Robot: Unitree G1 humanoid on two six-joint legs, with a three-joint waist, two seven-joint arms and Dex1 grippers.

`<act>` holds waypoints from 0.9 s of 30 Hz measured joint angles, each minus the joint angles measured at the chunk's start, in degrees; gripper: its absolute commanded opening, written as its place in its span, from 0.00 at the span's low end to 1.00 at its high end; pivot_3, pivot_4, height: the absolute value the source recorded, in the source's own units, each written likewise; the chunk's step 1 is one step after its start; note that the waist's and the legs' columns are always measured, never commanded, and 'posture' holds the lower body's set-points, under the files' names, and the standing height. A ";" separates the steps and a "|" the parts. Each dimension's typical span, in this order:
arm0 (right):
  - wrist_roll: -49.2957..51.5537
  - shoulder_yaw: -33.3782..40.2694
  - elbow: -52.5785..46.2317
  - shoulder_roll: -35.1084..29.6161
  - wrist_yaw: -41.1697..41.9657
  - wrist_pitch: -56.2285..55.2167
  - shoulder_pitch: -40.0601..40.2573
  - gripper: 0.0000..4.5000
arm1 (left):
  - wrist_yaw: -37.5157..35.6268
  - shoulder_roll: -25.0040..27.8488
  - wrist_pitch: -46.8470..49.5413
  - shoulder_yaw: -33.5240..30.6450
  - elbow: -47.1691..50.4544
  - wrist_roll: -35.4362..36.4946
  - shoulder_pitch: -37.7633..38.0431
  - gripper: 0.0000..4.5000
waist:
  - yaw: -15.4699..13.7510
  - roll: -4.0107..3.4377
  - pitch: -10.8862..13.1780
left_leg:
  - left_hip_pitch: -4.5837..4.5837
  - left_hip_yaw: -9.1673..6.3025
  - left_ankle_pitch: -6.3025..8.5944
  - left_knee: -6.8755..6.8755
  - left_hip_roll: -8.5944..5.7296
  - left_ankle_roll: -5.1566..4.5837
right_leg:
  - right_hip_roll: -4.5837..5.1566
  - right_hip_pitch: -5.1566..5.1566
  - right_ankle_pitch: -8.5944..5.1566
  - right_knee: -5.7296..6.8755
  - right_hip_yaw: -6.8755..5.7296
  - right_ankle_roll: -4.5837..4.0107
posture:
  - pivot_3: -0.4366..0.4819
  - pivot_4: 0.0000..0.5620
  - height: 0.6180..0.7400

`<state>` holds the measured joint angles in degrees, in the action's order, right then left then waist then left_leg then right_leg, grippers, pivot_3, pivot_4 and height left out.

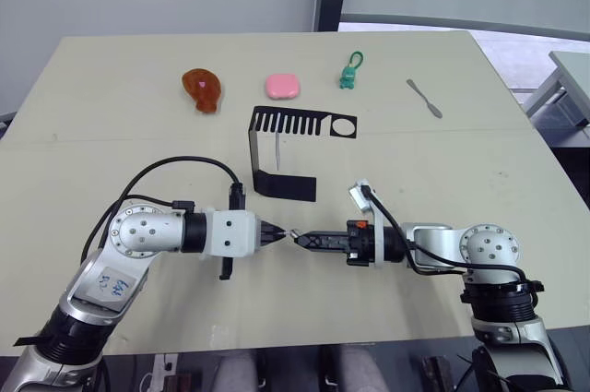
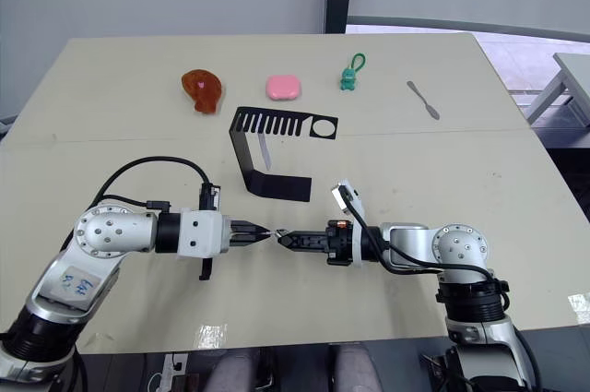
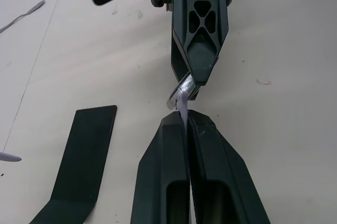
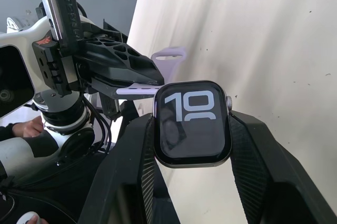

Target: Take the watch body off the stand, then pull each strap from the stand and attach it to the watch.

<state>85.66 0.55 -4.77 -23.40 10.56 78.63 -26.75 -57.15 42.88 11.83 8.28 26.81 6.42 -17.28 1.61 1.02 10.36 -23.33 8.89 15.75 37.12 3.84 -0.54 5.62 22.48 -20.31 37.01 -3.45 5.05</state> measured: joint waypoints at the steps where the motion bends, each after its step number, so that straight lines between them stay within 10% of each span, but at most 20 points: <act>1: 0.00 0.02 0.00 0.00 0.00 0.04 0.00 0.33 | 0.00 -0.04 0.00 0.04 0.00 -0.06 -0.02 0.00 | -0.01 0.00 0.00 | 0.00 0.00 0.00 0.00 0.00 0.00 | 0.00 0.00 0.00 0.00 0.00 0.00 | 0.48 0.27 1.00; 27: 0.53 0.66 0.00 -0.04 -0.09 0.33 0.01 0.33 | -0.17 -2.24 -1.34 1.96 -1.95 -3.54 -2.29 0.00 | -0.03 0.00 0.00 | 0.00 0.00 -0.02 0.02 0.00 -0.01 | -0.01 0.00 0.00 0.02 0.00 0.00 | 0.48 0.27 1.00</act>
<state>86.19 1.20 -4.77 -23.45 10.47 78.95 -26.74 -57.32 40.64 10.50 10.24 24.86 2.88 -19.57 1.58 1.02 10.36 -23.33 8.90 15.73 37.13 3.84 -0.55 5.61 22.48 -20.31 37.03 -3.45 5.05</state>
